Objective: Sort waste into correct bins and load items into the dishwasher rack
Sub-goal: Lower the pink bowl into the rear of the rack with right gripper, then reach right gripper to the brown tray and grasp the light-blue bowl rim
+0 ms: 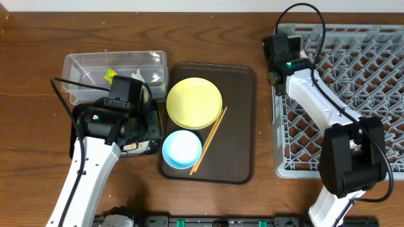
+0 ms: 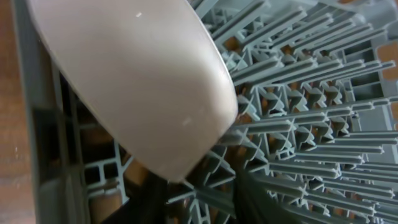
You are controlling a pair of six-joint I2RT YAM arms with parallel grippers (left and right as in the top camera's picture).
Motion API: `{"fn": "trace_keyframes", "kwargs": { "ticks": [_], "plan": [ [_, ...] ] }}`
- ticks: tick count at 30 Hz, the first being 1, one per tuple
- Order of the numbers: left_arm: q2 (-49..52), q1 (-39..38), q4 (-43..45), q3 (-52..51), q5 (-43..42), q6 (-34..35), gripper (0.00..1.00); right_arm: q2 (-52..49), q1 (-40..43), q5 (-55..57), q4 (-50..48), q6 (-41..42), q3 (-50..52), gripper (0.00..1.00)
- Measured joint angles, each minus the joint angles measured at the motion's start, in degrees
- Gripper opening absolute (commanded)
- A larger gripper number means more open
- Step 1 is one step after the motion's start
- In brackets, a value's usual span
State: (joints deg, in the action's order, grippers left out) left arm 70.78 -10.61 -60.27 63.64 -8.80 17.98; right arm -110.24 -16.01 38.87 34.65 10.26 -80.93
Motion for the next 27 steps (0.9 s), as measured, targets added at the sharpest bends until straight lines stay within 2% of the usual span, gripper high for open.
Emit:
{"fn": "trace_keyframes", "kwargs": {
  "ticks": [5, 8, 11, 17, 22, 23, 27],
  "plan": [
    [0.0, 0.02, -0.09, 0.0, 0.0, 0.0, 0.62, 1.51, 0.0, -3.08, 3.13, 0.09, 0.07, 0.5],
    [0.0, 0.0, -0.26, 0.0, 0.0, 0.0, 0.62, 5.88, 0.0, -6.73, 5.42, -0.11, 0.13, 0.56],
    [0.0, 0.0, -0.66, 0.0, 0.26, 0.0, 0.62, 11.65, 0.0, -12.92, 7.04, -0.04, 0.13, 0.57],
    [0.0, 0.04, -2.49, 0.0, 5.35, 2.16, 0.62, 19.76, -0.85, -37.38, 10.69, -1.01, 0.04, 0.56],
    [0.0, 1.66, -4.59, 0.0, 11.13, 7.91, 0.63, 17.62, -5.62, -51.23, 15.43, -1.75, 0.04, 0.57],
    [0.0, 2.69, -4.72, 0.0, 11.8, 8.79, 0.68, 16.63, -7.48, -52.87, 16.04, -1.79, 0.04, 0.57],
    [0.0, 6.91, -5.05, 0.0, 13.42, 10.86, 0.73, 13.11, -13.97, -56.24, 16.76, -1.84, 0.04, 0.57]
  ]
}}
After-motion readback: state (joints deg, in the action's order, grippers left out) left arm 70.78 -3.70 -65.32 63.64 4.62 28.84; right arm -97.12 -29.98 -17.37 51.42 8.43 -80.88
